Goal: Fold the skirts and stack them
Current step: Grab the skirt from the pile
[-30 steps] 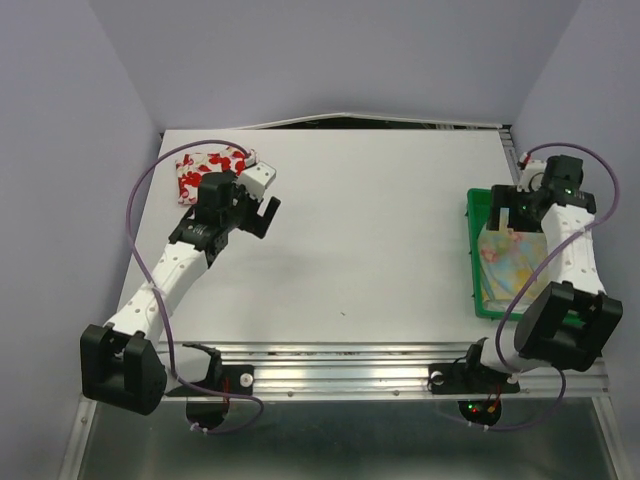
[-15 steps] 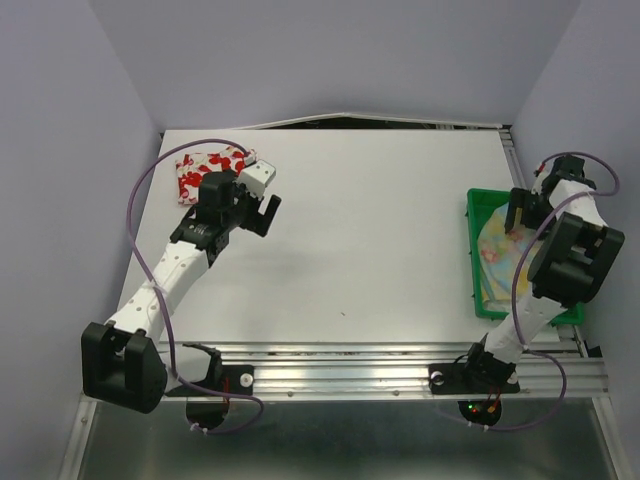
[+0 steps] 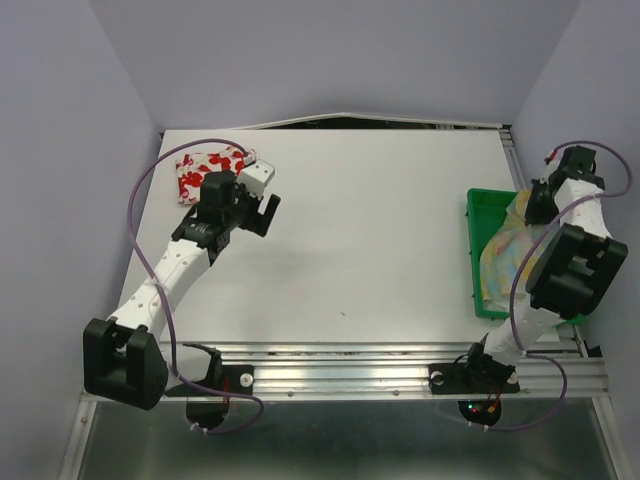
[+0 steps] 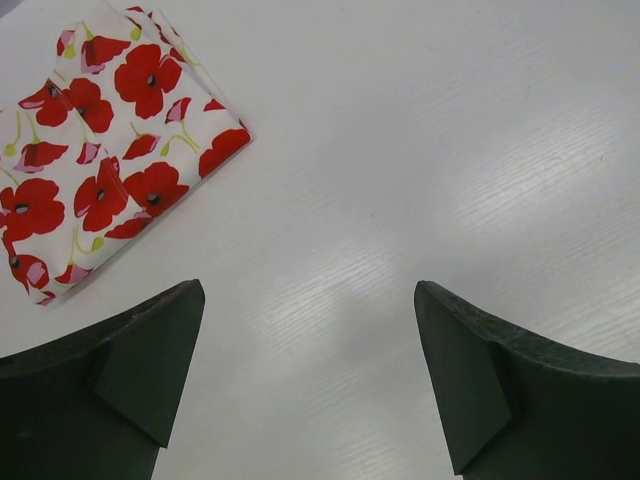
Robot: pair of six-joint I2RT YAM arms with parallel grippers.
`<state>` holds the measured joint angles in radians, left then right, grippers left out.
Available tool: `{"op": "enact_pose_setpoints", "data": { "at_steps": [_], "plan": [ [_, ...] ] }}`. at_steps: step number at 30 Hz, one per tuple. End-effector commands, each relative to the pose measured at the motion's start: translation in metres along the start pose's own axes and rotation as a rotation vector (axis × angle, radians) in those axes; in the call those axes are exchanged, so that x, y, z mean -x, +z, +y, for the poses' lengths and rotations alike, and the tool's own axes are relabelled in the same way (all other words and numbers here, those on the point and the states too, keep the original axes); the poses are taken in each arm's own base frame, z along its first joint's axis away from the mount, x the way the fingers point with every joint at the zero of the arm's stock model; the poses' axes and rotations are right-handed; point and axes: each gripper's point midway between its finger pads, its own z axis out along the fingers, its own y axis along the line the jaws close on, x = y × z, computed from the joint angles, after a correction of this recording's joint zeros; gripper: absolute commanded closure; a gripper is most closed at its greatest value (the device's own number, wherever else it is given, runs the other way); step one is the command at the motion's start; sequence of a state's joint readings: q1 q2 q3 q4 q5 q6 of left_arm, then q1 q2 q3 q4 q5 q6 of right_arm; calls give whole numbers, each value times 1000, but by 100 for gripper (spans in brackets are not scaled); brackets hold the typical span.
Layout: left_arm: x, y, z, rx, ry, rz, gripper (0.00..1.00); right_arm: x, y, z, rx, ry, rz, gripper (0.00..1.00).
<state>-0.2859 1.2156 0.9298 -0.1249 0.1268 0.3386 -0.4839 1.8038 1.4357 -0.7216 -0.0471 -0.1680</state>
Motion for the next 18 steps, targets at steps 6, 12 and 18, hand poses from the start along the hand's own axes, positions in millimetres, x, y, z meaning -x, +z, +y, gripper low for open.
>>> {"op": "enact_pose_setpoints", "data": {
  "at_steps": [6,12,18],
  "plan": [
    [54,-14,26,-33,-197,-137,2,148,-224,58,298,-156,-644,99],
    [83,-28,72,-78,-345,-208,6,162,-300,145,685,-314,-783,99],
    [102,-43,84,-65,-324,-315,6,95,-304,283,994,-582,-695,98]
  ]
}}
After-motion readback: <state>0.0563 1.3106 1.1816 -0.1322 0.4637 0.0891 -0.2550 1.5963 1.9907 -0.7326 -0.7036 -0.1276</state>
